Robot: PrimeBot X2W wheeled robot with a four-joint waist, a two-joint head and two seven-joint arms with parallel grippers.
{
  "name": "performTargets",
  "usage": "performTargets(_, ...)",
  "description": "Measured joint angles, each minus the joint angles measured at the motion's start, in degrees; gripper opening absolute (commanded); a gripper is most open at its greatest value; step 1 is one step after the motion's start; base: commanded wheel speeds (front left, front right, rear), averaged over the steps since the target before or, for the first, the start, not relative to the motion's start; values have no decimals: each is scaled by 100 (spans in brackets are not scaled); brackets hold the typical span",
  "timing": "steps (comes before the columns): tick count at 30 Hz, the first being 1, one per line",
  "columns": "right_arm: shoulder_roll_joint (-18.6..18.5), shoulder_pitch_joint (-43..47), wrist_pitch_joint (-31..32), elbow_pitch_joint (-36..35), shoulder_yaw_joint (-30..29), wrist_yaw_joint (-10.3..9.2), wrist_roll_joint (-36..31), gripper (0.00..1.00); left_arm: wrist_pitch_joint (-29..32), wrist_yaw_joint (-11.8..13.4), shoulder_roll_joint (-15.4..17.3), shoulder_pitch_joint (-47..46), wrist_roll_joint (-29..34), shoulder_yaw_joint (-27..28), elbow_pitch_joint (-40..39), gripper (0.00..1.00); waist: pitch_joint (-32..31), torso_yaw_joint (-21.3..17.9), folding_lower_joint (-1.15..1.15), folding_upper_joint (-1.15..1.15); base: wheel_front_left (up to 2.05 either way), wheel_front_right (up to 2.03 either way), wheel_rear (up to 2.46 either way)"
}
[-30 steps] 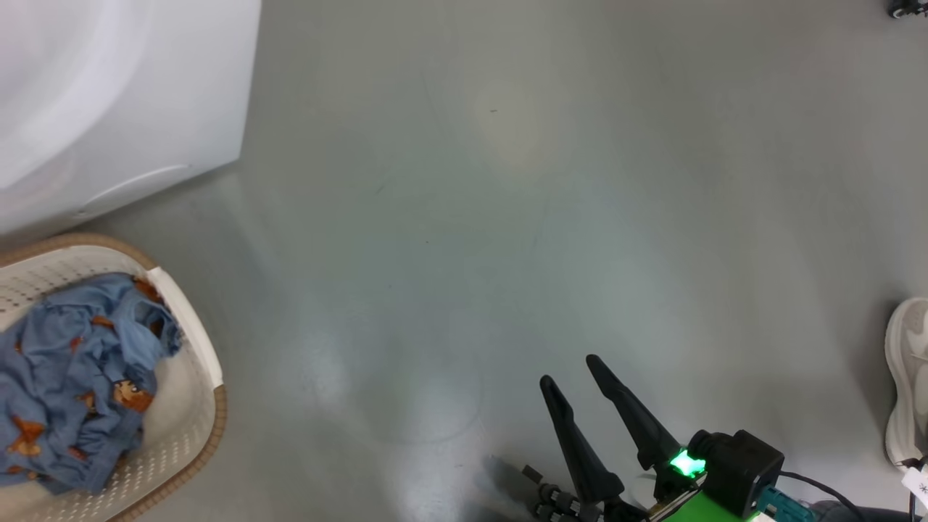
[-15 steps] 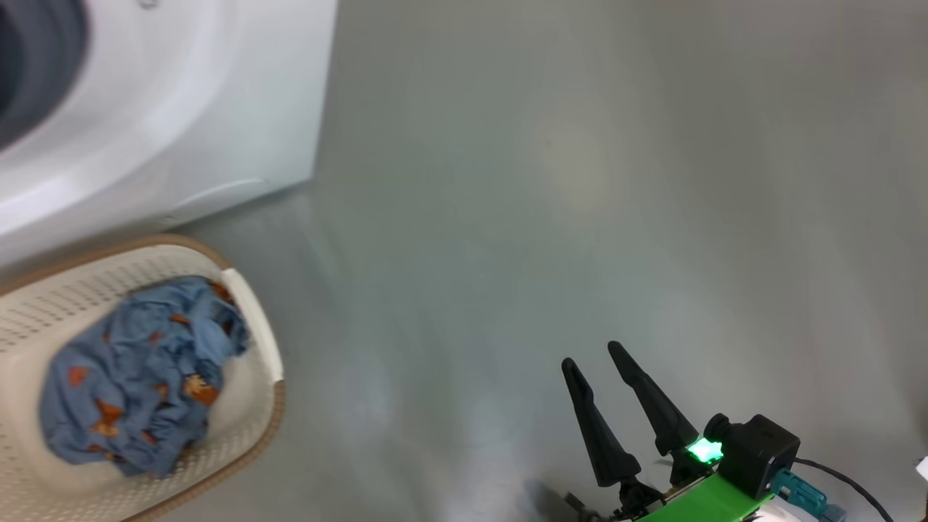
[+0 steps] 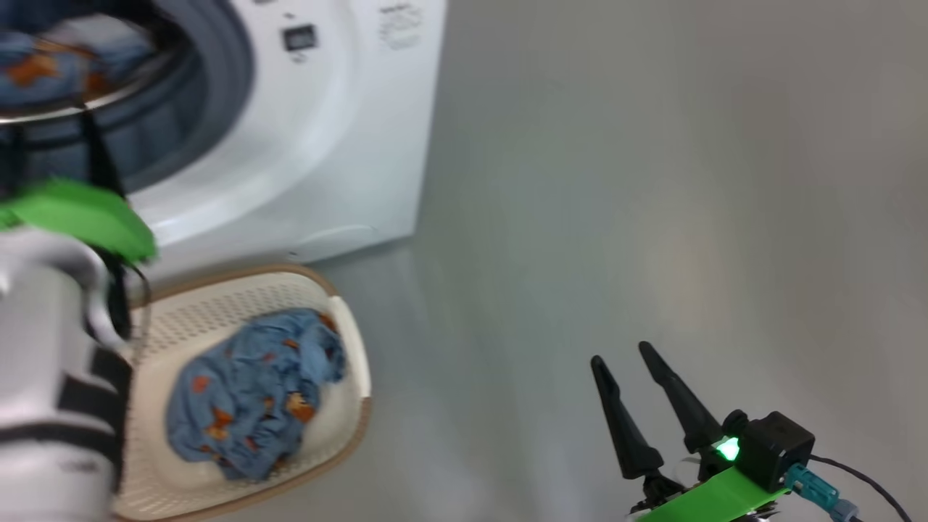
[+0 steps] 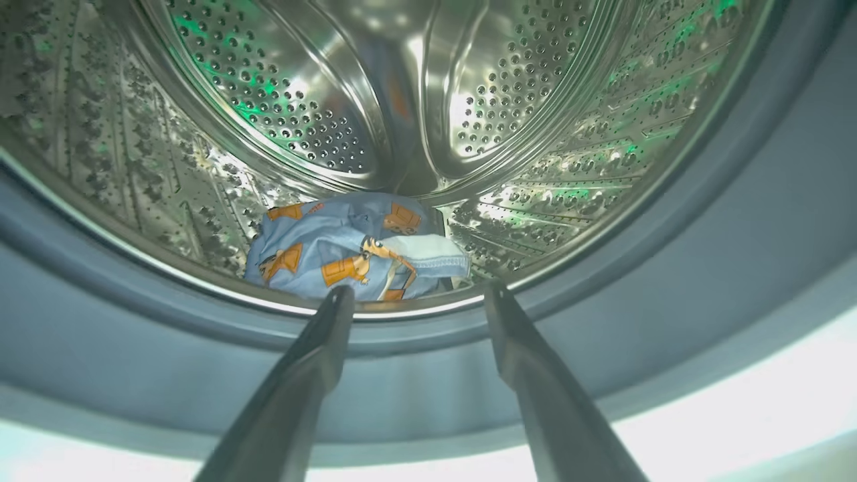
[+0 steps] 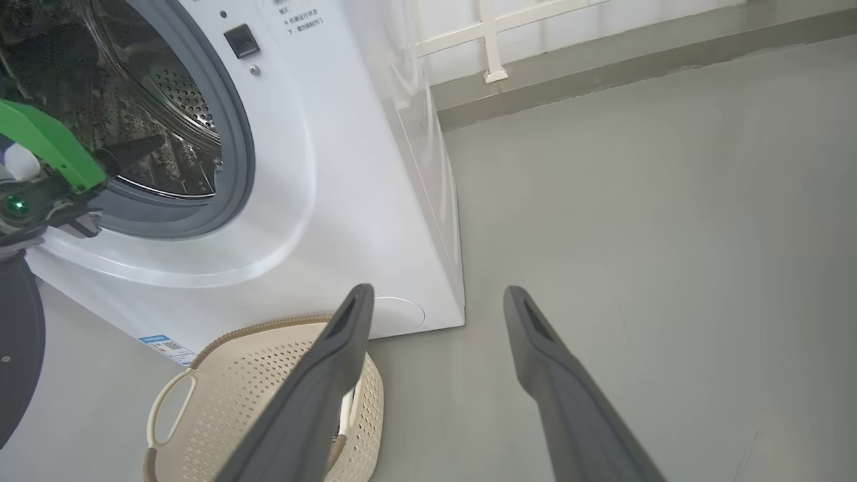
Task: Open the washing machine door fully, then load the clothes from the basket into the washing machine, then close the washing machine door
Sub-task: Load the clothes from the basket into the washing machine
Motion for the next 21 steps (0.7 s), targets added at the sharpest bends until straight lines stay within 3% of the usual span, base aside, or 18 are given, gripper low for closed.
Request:
performTargets(8, -12, 23, 0, 48, -259, 0, -207, 100, 1, 1, -480, 1605, 137, 122, -1413, 100, -528, 558, 0, 0, 0, 0, 0)
performTargets(21, -27, 235, 0, 91, -434, 0, -350, 100, 0, -94, -779, 3328, 424, 425, -2877, 100, -1185, 1206, 0, 0, 0, 0, 0)
